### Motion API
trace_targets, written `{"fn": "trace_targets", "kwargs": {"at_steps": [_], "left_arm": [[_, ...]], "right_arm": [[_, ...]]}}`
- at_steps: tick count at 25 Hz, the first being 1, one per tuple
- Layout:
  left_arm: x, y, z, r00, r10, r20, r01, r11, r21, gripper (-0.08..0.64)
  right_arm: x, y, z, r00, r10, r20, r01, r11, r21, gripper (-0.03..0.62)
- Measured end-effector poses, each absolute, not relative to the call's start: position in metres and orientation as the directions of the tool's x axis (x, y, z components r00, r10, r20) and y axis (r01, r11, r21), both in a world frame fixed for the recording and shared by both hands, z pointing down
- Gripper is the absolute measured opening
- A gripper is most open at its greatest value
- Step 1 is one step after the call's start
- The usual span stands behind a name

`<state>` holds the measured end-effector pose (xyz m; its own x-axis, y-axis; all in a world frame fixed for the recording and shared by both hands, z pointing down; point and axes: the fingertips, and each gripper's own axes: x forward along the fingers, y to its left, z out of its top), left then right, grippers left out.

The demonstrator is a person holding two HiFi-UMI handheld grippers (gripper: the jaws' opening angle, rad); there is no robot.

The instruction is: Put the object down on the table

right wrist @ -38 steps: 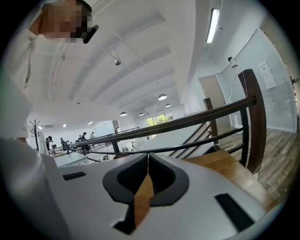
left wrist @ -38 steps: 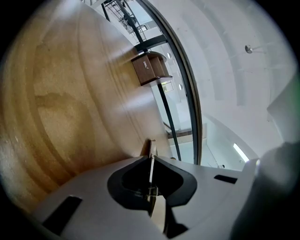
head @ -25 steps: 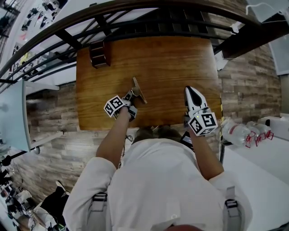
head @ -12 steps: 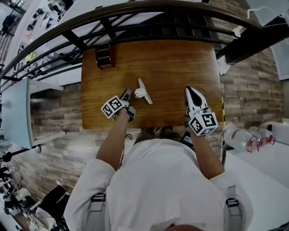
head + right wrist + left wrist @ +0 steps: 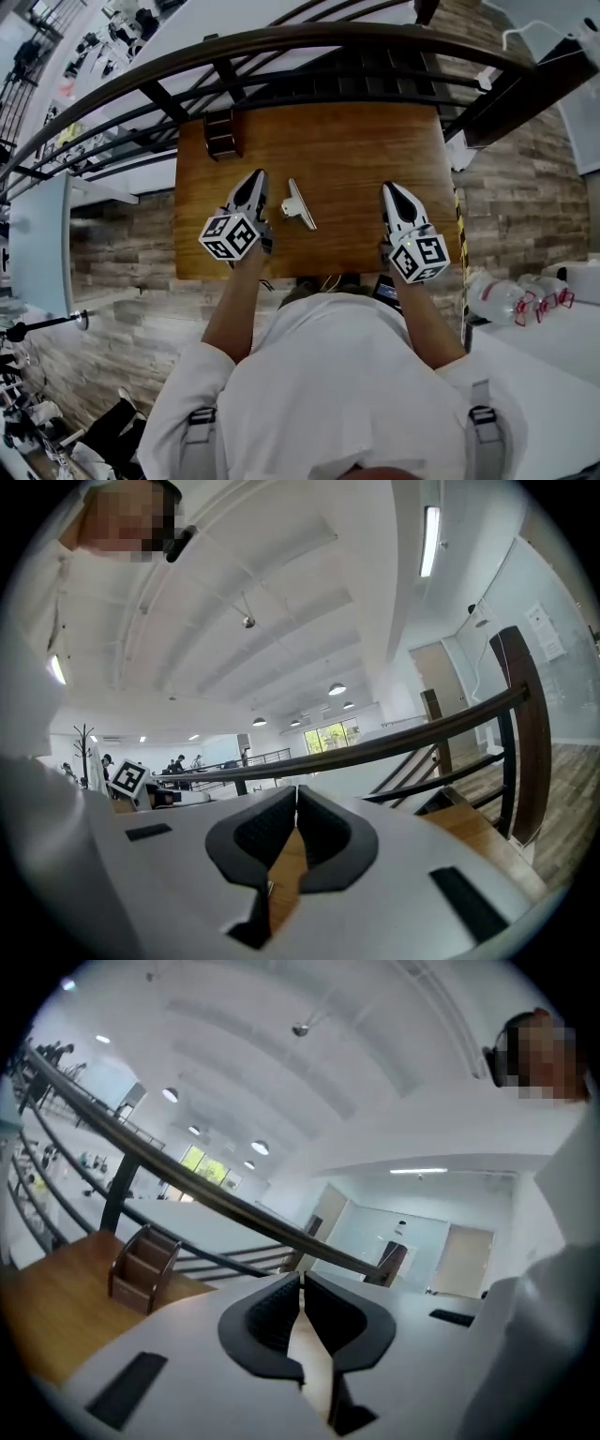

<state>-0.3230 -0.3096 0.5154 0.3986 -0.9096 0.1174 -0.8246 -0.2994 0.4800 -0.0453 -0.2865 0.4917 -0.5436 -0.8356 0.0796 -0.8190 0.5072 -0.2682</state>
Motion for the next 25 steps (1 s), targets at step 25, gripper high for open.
{"fn": "trace_targets", "kwargs": {"at_steps": [25], "left_arm": [[-0.255,-0.285,0.449,0.379,-0.924,0.045,-0.924,-0.375,0.070,0.015]], "right_arm": [[-0.035,-0.303,0.447,-0.561,-0.827,0.033,-0.825,0.555,-0.108,0.025]]}}
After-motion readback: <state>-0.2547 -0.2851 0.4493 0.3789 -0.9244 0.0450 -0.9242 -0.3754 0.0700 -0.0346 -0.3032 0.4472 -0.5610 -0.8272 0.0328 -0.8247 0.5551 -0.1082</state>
